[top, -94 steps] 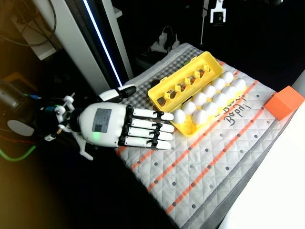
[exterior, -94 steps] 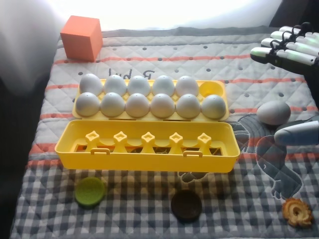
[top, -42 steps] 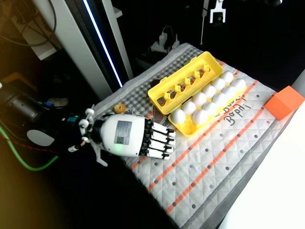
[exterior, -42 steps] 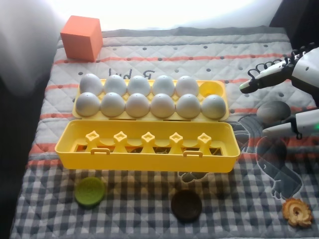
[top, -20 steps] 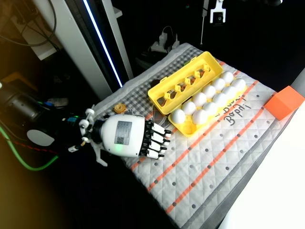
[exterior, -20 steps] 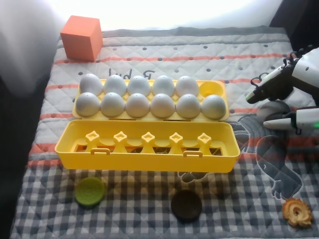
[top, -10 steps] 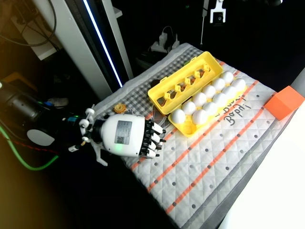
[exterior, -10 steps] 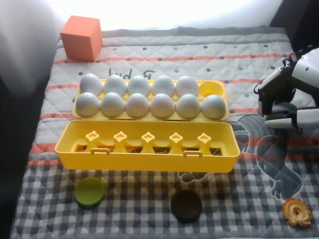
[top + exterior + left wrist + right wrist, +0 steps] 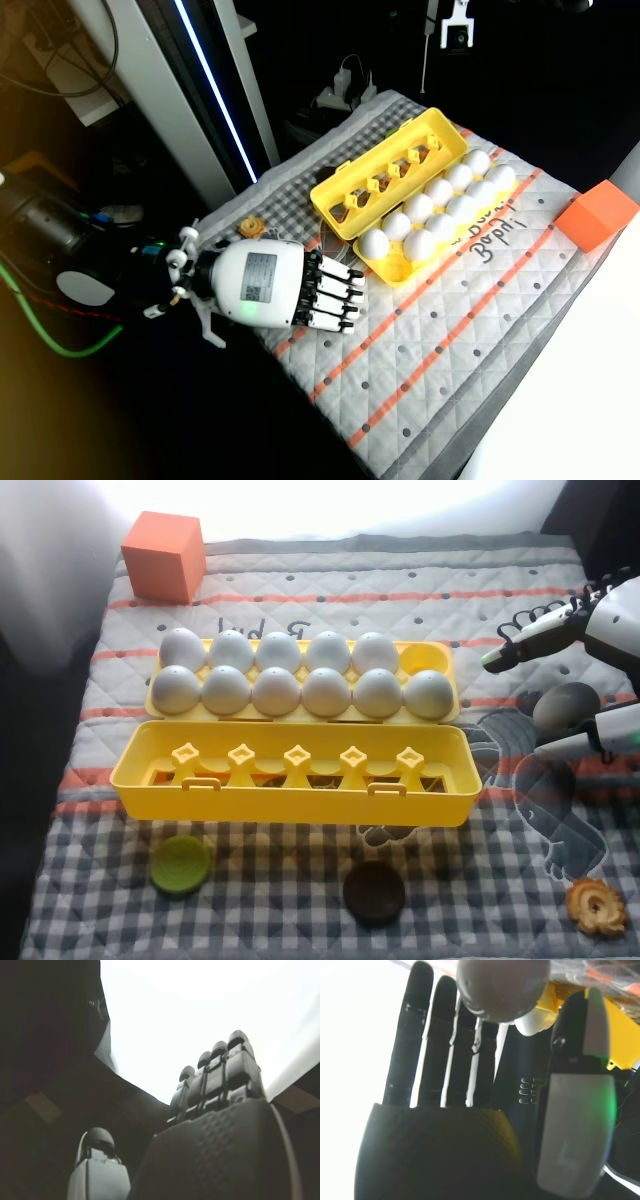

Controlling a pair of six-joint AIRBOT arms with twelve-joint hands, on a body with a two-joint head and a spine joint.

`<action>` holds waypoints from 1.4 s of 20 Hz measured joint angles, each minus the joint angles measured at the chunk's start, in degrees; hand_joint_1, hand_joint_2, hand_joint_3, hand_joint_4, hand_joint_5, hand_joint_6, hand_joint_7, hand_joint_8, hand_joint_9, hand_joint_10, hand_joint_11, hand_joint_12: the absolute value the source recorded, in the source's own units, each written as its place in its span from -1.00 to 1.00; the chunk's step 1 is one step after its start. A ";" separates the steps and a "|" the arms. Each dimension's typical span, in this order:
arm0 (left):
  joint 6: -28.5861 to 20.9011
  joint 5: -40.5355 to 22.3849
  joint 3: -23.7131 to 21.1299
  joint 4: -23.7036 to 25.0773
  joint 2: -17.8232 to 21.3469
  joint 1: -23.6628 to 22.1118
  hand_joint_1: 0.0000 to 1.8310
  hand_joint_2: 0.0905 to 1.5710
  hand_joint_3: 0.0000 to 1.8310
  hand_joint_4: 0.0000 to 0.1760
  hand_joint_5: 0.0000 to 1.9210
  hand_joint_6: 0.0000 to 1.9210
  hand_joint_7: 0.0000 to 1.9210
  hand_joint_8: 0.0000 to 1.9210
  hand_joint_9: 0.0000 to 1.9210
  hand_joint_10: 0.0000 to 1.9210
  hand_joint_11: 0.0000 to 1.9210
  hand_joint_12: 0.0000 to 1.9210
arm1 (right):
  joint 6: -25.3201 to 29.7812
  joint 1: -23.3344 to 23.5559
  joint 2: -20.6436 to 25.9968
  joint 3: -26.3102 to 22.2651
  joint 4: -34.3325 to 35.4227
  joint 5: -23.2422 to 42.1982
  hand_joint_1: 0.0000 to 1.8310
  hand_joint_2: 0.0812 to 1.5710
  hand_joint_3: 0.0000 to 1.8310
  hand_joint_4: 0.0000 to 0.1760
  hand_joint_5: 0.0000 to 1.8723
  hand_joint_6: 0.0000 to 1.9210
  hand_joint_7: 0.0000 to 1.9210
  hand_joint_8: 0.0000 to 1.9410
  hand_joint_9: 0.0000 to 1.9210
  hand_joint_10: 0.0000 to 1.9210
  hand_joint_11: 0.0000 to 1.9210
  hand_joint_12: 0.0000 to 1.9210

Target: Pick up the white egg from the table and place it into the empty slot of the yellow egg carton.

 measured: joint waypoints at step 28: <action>0.00 -0.04 0.00 0.00 0.00 0.00 -1.00 0.01 -1.00 -0.09 -1.00 -1.00 -1.00 -1.00 -1.00 -1.00 -1.00 -1.00 | 0.00 -0.28 0.00 0.00 -0.35 -0.81 0.26 0.40 -1.00 -1.00 0.03 0.03 0.14 -0.97 0.28 -1.00 0.26 -0.88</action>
